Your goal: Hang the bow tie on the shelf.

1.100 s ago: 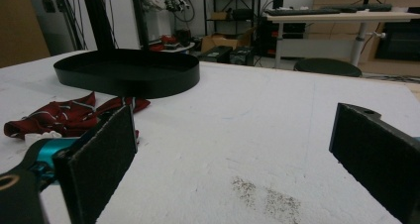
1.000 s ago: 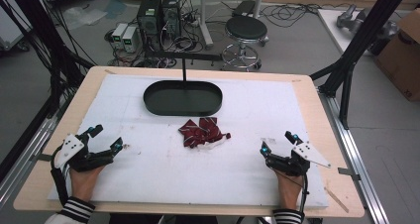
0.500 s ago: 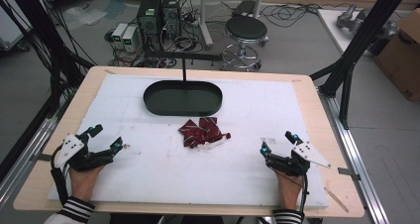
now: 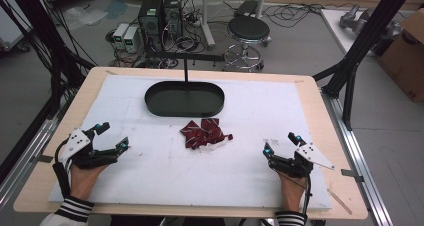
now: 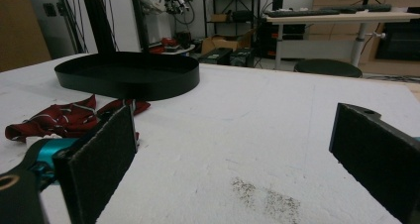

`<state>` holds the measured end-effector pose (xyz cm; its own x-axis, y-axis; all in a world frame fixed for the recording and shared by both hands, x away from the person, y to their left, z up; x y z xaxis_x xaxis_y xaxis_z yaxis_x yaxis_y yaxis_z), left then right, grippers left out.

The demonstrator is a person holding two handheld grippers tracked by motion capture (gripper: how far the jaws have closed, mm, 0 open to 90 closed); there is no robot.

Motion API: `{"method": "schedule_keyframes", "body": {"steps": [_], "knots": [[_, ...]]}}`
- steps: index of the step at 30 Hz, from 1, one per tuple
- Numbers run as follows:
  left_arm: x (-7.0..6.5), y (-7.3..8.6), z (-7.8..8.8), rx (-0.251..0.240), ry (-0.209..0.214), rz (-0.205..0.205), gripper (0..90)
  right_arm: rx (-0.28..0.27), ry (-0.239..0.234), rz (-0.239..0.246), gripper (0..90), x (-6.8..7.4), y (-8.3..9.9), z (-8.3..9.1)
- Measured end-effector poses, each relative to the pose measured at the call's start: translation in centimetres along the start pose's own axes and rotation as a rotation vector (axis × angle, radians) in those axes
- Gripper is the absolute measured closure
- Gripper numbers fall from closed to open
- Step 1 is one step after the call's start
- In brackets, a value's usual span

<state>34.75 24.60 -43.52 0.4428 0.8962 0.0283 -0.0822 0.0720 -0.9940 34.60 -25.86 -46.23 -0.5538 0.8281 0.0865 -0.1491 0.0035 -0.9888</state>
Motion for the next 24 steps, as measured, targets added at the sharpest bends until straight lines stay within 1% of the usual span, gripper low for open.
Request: {"method": "schedule_keyframes", "body": {"steps": [2,3,7,10,12,14,16,19,22,24], "knots": [[-0.8,-0.9,-0.3,0.007,0.031,-0.011,12.3,0.0,0.0,-0.001,3.5,0.0,0.0,0.0],[-1.2,-1.5,-0.4,0.012,0.047,-0.025,12.3,-0.002,0.001,0.003,3.5,0.0,0.0,0.0],[-3.3,-3.5,-1.4,0.028,0.124,-0.058,12.3,-0.005,0.0,0.007,3.4,-0.1,0.0,0.0],[-5.0,-4.6,-2.4,0.045,0.165,-0.09,12.4,-0.007,0.0,0.005,3.4,-0.1,-0.1,0.0],[-6.0,-5.1,-3.2,0.062,0.189,-0.102,12.5,-0.009,0.001,0.004,3.5,-0.1,-0.1,0.0],[-7.1,-5.5,-3.9,0.076,0.214,-0.116,12.5,-0.008,0.001,0.0,3.5,0.0,0.0,0.1],[-8.1,-5.8,-4.6,0.099,0.239,-0.141,13.1,-0.011,-0.001,-0.004,3.4,0.0,0.0,0.1],[-9.6,-6.0,-5.8,0.129,0.279,-0.166,13.2,-0.012,-0.002,-0.006,3.5,0.0,0.0,0.1],[-11.3,-5.9,-7.1,0.17,0.321,-0.183,14.7,-0.014,-0.001,-0.005,3.4,-0.1,-0.1,0.1],[-12.4,-5.6,-7.9,0.203,0.356,-0.194,15.9,-0.019,-0.001,-0.007,3.4,-0.1,-0.1,0.1]]}}
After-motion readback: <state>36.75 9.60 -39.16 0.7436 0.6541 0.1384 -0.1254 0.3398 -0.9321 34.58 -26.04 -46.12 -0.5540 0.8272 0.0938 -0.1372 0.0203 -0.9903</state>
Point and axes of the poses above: each handheld gripper's, and its own axes: z roughly backward along the jaws, y roughly out of its underside, x roughly to its left, the point moved 8 cm from there along -z, roughly forward along the jaws, and after that the axes turned 9 degrees about -y, right-handed, at the moved point
